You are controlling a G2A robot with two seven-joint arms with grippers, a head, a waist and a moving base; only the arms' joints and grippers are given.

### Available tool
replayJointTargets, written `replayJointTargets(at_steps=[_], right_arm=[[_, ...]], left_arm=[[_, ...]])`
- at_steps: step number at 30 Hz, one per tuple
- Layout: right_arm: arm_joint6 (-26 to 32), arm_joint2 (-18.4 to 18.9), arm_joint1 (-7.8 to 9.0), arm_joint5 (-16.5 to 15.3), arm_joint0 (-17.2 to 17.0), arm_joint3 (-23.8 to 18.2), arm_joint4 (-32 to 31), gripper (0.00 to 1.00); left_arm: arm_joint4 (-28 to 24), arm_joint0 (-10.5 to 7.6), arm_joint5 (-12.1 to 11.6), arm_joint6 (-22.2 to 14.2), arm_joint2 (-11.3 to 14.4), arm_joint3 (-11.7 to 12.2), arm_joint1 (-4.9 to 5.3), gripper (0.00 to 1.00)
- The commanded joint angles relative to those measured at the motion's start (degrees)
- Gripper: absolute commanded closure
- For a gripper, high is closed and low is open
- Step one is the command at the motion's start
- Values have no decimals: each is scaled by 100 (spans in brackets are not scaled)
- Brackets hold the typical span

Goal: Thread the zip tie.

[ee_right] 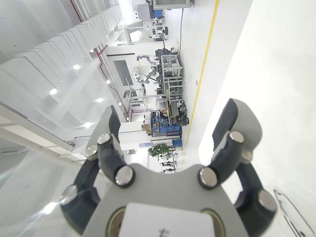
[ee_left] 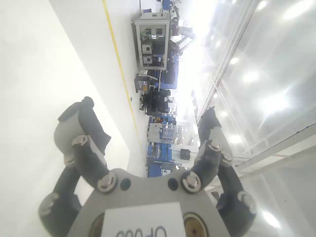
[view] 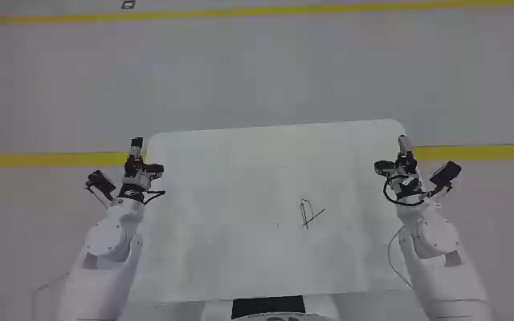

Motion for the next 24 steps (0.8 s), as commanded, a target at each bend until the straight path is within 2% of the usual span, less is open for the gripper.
replayJointTargets(at_steps=[1, 4, 6, 17, 21, 24], right_arm=[[554, -124, 22, -96, 67, -143, -589, 0], [873, -367, 32, -55, 94, -131, -1169, 0], [973, -452, 30, -251, 105, -133, -1339, 0], [1092, -494, 37, -243, 149, -200, -1481, 0], [1479, -721, 61, 8, 385, -291, -2256, 0], [1807, -944, 81, 424, 479, -289, -2902, 0]], left_arm=[[0, 0, 0, 0, 0, 0, 0, 0], [0, 0, 0, 0, 0, 0, 0, 0], [0, 0, 0, 0, 0, 0, 0, 0], [0, 0, 0, 0, 0, 0, 0, 0], [0, 0, 0, 0, 0, 0, 0, 0], [0, 0, 0, 0, 0, 0, 0, 0]])
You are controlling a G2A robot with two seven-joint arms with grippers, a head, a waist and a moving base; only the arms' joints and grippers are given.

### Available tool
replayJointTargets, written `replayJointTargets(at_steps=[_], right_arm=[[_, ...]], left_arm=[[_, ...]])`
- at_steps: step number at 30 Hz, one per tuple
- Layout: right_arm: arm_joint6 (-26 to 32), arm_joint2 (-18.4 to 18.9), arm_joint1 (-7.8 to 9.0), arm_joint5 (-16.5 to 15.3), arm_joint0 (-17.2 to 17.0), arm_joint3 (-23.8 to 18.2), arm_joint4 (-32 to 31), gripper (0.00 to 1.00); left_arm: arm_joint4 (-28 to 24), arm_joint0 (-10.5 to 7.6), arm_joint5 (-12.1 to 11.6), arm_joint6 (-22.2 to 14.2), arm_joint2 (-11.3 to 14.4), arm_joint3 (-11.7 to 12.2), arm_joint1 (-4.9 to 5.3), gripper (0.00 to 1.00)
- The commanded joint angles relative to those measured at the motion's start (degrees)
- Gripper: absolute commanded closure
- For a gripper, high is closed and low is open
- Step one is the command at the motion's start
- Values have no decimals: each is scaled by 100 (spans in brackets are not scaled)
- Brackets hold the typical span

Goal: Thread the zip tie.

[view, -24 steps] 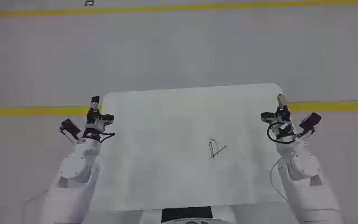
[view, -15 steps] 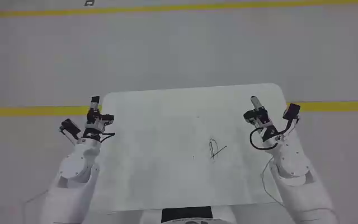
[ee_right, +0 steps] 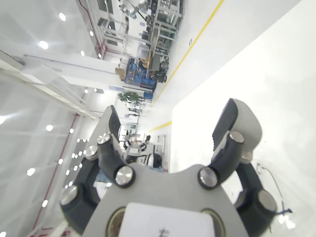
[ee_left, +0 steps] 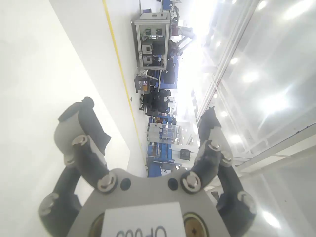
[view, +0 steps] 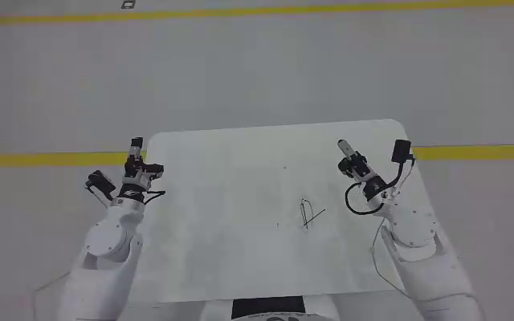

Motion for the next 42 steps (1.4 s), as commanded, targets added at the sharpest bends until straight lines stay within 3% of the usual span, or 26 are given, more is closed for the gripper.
replayJointTargets(at_steps=[1, 12, 14, 17, 20, 32, 34, 38, 42], right_arm=[[191, -125, 13, 285, 34, 17, -441, 0], [23, -159, 2, 186, 55, -9, -547, 0], [117, -243, 17, 202, 95, -88, -932, 0], [380, -606, 25, 692, 227, -230, -1839, 0], [715, -886, 16, 1043, 345, -235, -2204, 0], [810, -977, 14, 1000, 385, -227, -2312, 0], [1230, -1200, 54, 1032, 577, -236, -3302, 0], [2202, -1533, 71, 1487, 857, -289, -4156, 0], [2862, -1811, 66, 1610, 1106, -292, -4675, 0]], left_arm=[[0, 0, 0, 0, 0, 0, 0, 0], [0, 0, 0, 0, 0, 0, 0, 0], [0, 0, 0, 0, 0, 0, 0, 0], [0, 0, 0, 0, 0, 0, 0, 0], [0, 0, 0, 0, 0, 0, 0, 0], [0, 0, 0, 0, 0, 0, 0, 0], [0, 0, 0, 0, 0, 0, 0, 0], [0, 0, 0, 0, 0, 0, 0, 0], [0, 0, 0, 0, 0, 0, 0, 0]])
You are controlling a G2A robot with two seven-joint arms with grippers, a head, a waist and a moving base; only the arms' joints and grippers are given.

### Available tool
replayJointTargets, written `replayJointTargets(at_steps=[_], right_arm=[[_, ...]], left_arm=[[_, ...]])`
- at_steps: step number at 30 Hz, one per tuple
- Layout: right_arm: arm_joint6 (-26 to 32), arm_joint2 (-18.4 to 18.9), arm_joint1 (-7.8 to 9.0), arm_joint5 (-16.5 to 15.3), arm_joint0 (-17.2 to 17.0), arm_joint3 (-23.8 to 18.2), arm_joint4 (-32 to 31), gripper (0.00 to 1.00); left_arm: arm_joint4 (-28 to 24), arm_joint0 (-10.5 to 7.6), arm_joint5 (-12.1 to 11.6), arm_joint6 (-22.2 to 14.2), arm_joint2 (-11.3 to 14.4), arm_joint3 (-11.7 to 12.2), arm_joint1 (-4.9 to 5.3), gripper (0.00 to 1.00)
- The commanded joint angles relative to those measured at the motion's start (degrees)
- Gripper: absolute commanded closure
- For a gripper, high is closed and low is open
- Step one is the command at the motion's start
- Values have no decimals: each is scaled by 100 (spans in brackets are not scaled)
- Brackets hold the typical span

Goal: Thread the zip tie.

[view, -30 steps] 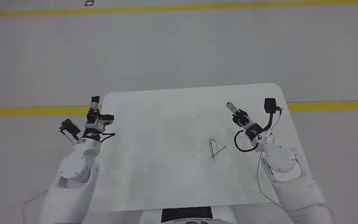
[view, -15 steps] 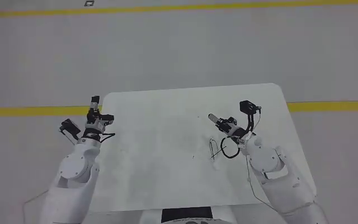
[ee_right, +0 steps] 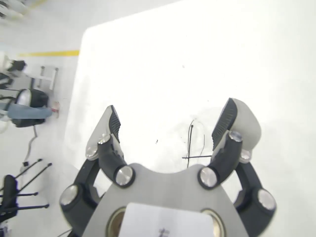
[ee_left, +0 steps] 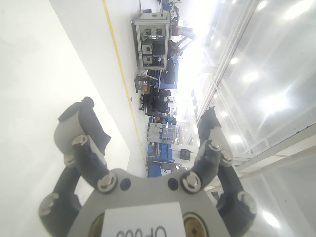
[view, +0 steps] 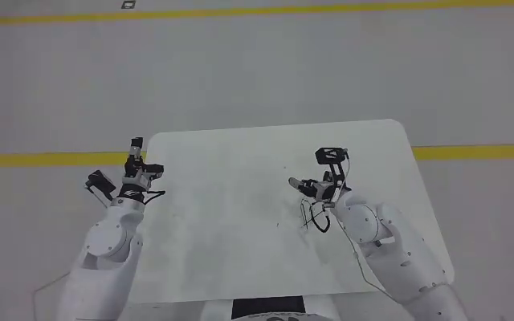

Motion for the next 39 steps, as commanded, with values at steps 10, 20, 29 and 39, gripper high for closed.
replayJointTargets(at_steps=[10, 20, 29, 39], right_arm=[[145, -41, 0, 8, 52, -2, -122, 0], [2424, -535, 27, -392, 591, -105, -1069, 0], [2709, -610, 21, -426, 645, -191, -1119, 0], [2709, -610, 21, -426, 645, -191, -1119, 0]], left_arm=[[0, 0, 0, 0, 0, 0, 0, 0], [0, 0, 0, 0, 0, 0, 0, 0], [0, 0, 0, 0, 0, 0, 0, 0], [0, 0, 0, 0, 0, 0, 0, 0]])
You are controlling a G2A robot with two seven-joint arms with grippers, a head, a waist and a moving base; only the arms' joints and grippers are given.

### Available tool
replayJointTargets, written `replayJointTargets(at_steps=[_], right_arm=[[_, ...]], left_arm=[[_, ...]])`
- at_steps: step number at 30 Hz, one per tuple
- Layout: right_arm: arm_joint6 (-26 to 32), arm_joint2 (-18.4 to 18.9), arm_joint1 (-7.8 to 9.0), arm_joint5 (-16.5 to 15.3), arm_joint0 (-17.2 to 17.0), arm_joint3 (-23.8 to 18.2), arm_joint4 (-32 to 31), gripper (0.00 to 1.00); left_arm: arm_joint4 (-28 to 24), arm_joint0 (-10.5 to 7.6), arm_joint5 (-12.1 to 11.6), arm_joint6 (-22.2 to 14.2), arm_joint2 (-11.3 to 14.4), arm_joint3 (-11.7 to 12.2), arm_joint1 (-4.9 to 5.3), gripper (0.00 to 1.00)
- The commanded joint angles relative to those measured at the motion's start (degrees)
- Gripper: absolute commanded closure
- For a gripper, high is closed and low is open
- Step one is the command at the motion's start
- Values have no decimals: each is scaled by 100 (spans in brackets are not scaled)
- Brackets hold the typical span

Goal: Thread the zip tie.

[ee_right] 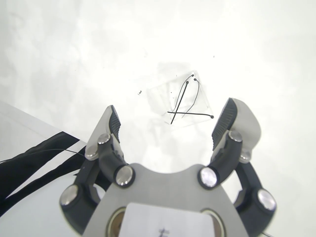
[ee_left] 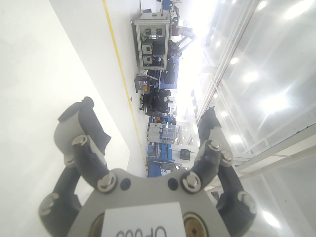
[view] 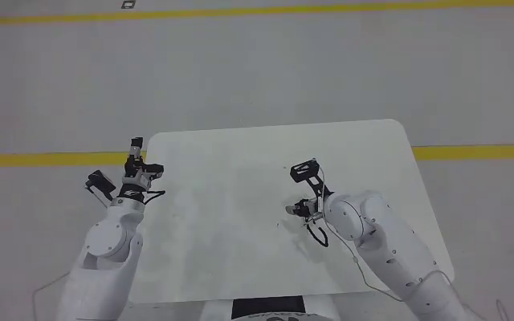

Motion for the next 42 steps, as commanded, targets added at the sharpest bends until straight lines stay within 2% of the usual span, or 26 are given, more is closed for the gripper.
replayJointTargets(at_steps=[1, 5, 9, 11, 15, 19, 21, 28, 30, 35, 42], right_arm=[[0, 0, 0, 0, 0, 0, 0, 0], [9, -81, -4, -49, -37, -83, -31, 0], [482, -327, -29, 122, -63, -267, -240, 0], [789, -489, -52, 150, 20, -347, -293, 0], [789, -928, -74, 315, 206, -257, -504, 0], [789, -1203, -90, 542, 449, -93, -372, 0], [789, -1151, -108, 542, 509, 29, -229, 0], [789, -1151, -108, 542, 509, 29, -229, 0], [621, -1149, -112, 481, 461, 77, -211, 0], [789, -1226, -177, 542, 535, 90, -488, 0], [789, -1093, -285, 542, 482, 145, -641, 0]], left_arm=[[0, 0, 0, 0, 0, 0, 0, 0], [0, 0, 0, 0, 0, 0, 0, 0], [0, 0, 0, 0, 0, 0, 0, 0], [0, 0, 0, 0, 0, 0, 0, 0], [0, 0, 0, 0, 0, 0, 0, 0], [0, 0, 0, 0, 0, 0, 0, 0], [0, 0, 0, 0, 0, 0, 0, 0], [0, 0, 0, 0, 0, 0, 0, 0], [0, 0, 0, 0, 0, 0, 0, 0], [0, 0, 0, 0, 0, 0, 0, 0], [0, 0, 0, 0, 0, 0, 0, 0]])
